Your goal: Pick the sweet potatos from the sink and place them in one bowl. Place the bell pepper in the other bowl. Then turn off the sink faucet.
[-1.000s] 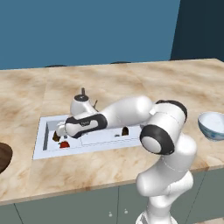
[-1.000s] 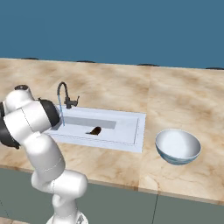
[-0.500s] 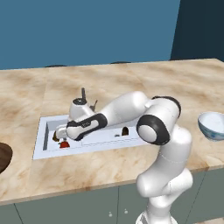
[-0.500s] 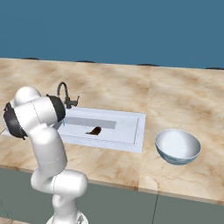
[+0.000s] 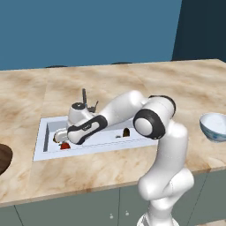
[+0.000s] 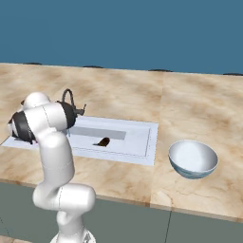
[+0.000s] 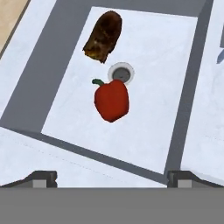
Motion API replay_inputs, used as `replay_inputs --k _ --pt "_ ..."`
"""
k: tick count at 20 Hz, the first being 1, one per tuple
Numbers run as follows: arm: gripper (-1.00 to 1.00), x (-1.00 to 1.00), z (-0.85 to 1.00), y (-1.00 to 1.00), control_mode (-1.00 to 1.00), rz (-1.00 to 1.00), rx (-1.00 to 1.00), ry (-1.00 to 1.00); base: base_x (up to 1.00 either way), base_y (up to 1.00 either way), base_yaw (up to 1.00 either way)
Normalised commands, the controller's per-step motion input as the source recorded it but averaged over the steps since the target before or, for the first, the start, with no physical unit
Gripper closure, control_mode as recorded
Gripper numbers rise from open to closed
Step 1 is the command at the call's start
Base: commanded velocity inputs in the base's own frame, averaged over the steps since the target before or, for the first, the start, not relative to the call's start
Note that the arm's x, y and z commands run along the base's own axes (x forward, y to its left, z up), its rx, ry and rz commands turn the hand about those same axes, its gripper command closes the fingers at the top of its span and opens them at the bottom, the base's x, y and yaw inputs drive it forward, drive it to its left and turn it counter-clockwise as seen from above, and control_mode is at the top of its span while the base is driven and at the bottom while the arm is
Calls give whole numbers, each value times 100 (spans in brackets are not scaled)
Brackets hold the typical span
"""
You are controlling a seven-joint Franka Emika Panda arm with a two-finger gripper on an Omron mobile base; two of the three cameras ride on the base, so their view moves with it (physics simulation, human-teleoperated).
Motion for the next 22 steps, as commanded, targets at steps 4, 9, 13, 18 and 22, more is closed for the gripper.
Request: replay_inputs --k 4,9,13,18,22 --pt "-100 22 -16 12 -100 0 0 0 0 0 0" --pt "-100 16 -17 14 -100 0 0 0 0 0 0" --pt "-100 17 -21 9 -100 0 0 0 0 0 0" --pt "-100 14 -22 1 -100 0 0 0 0 0 0" --pt "-100 10 -22 1 -100 0 0 0 0 0 0"
